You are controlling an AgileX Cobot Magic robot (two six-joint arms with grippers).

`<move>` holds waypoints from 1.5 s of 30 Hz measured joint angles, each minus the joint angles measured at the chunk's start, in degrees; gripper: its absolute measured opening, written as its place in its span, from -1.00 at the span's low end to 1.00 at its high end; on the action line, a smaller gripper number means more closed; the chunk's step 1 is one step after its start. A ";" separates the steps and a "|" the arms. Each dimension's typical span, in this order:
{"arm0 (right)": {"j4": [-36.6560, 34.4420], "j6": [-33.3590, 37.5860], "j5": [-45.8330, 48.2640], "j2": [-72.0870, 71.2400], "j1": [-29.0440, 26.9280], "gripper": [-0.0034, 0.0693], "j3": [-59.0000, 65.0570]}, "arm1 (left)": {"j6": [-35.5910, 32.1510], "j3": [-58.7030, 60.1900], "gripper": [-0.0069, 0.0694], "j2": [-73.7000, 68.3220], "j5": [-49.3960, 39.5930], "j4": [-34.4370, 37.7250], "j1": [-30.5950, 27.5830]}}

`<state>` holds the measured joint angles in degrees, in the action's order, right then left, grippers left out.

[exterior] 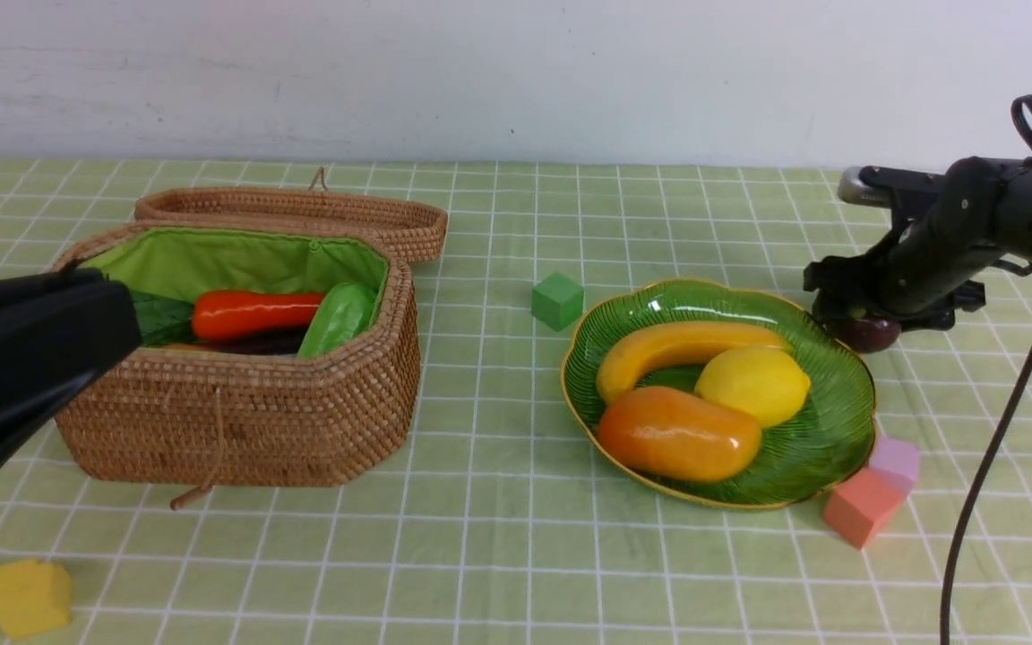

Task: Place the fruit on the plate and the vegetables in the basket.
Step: Use the right arm to grab a mangosteen and put it into the right plate

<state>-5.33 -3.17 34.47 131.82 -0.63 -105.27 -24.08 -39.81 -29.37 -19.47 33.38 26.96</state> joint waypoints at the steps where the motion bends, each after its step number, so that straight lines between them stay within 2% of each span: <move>1: 0.00 0.00 0.00 0.00 0.00 0.68 0.00 | 0.00 0.00 -0.65 0.00 0.00 0.00 0.00; 10: 2.96 0.00 1.95 -2.08 0.00 0.67 0.00 | 0.00 0.00 -0.63 0.00 -0.11 0.00 0.00; 14: 4.83 0.00 7.50 -9.21 0.00 0.67 -0.24 | 0.00 0.00 -0.63 0.00 -2.38 -0.56 0.00; 16: 3.95 0.25 11.83 -12.79 0.07 0.67 -0.41 | 0.00 0.00 -0.63 0.00 -4.07 -0.69 0.00; 21: -5.50 4.66 23.41 -22.23 2.45 0.67 5.12 | 0.00 0.00 -0.63 0.00 -11.58 -1.17 0.00; 24: -8.81 5.84 24.21 -24.46 5.77 0.67 11.51 | 0.00 0.00 -0.63 0.00 -15.16 -1.99 0.00; 30: -7.67 6.24 21.20 -24.02 10.39 0.67 18.60 | 0.00 0.00 -0.62 0.00 -18.17 -5.06 0.00; 34: -6.96 6.24 20.03 -23.72 10.67 0.70 18.85 | 0.00 0.00 -0.62 0.00 -18.50 -5.80 0.00; 36: -6.91 6.24 19.97 -23.79 10.67 0.77 18.85 | 0.00 0.00 -0.62 0.00 -18.57 -5.84 0.00; 38: -6.92 6.24 19.97 -23.82 10.67 0.94 18.85 | 0.00 0.00 -0.61 0.00 -18.57 -5.90 0.00; 42: -6.92 6.24 19.89 -24.41 10.67 0.95 18.90 | 0.00 0.00 -0.61 0.00 -18.63 -5.90 0.00; 45: -6.92 6.24 19.95 -26.30 10.67 0.87 18.89 | 0.00 0.00 -0.60 0.00 -18.68 -5.90 0.00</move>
<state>-12.25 3.07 54.42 105.52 10.04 -86.38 -24.08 -39.81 -29.37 -38.15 27.48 26.96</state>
